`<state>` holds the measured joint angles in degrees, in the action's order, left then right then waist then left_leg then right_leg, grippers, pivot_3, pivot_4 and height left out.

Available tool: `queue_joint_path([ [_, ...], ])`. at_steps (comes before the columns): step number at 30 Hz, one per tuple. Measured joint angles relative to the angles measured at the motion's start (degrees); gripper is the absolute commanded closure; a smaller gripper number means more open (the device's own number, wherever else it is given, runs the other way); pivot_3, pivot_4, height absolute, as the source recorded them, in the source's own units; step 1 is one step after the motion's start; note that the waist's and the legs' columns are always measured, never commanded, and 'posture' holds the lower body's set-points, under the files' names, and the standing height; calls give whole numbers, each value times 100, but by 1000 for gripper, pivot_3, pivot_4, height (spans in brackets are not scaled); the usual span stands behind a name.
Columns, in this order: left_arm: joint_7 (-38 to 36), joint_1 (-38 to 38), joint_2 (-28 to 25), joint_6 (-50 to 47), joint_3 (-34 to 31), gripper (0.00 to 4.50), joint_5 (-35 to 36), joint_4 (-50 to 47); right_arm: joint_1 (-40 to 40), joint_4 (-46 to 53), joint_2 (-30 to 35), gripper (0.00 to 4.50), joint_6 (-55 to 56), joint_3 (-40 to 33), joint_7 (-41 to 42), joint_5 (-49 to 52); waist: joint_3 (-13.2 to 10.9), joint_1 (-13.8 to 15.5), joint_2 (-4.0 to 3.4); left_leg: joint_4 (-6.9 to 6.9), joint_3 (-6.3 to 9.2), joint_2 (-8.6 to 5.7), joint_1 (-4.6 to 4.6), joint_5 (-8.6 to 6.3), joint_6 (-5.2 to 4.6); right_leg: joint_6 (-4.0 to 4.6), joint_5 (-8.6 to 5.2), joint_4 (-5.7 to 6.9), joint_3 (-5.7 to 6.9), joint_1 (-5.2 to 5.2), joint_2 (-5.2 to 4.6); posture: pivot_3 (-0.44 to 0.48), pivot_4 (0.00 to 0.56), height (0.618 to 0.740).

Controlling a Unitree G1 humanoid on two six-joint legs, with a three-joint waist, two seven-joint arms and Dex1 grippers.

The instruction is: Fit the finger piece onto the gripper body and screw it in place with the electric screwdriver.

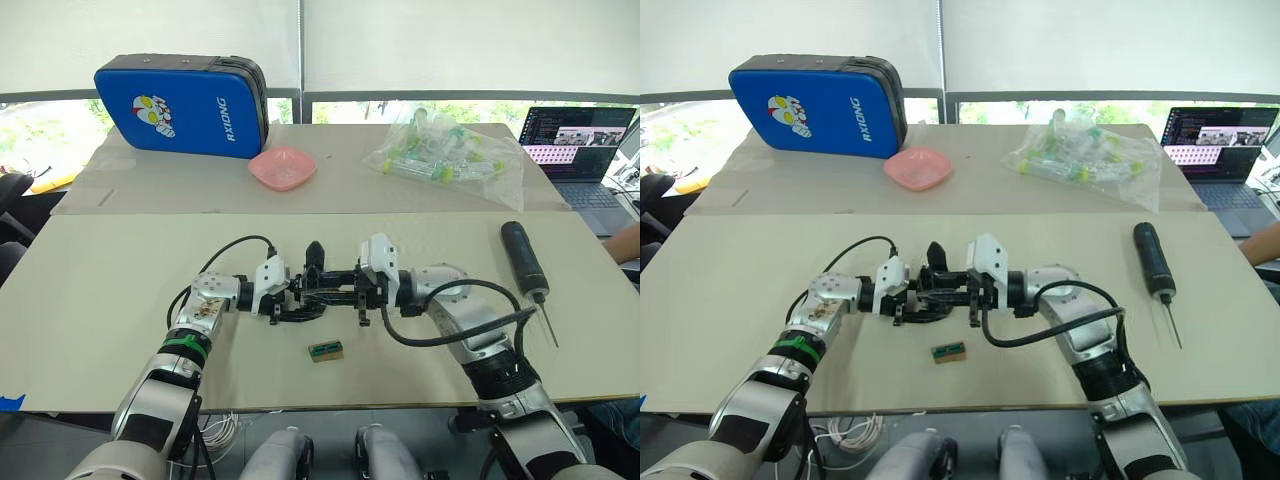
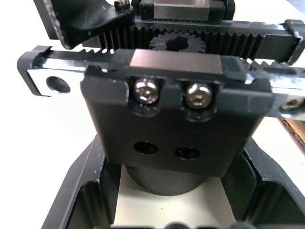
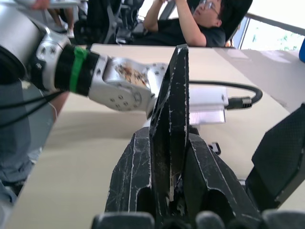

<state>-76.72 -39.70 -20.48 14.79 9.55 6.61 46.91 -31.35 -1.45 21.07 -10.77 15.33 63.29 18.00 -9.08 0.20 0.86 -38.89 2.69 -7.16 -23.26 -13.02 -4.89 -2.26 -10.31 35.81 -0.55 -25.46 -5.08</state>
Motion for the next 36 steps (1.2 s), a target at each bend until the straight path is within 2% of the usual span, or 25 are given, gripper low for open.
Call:
queue_joint_path([
  [18, -27, 0, -70, -32, 16, 2171, 0, -1, -8, -142, -170, 4111, -105, 97, -88, -217, 1, -71, -2, 5, 3, 1, 15, 0, 2, 0, 0, 2, 0, 12, 2, 0, 150, 740],
  [36, -10, 92, -147, -254, 40, 2171, -1, -223, -211, 70, -119, 4112, -904, 214, -211, -326, 5, -89, -4, 15, 3, 2, 36, -1, 3, 0, -1, -1, 0, 26, 1, 0, 150, 740],
])
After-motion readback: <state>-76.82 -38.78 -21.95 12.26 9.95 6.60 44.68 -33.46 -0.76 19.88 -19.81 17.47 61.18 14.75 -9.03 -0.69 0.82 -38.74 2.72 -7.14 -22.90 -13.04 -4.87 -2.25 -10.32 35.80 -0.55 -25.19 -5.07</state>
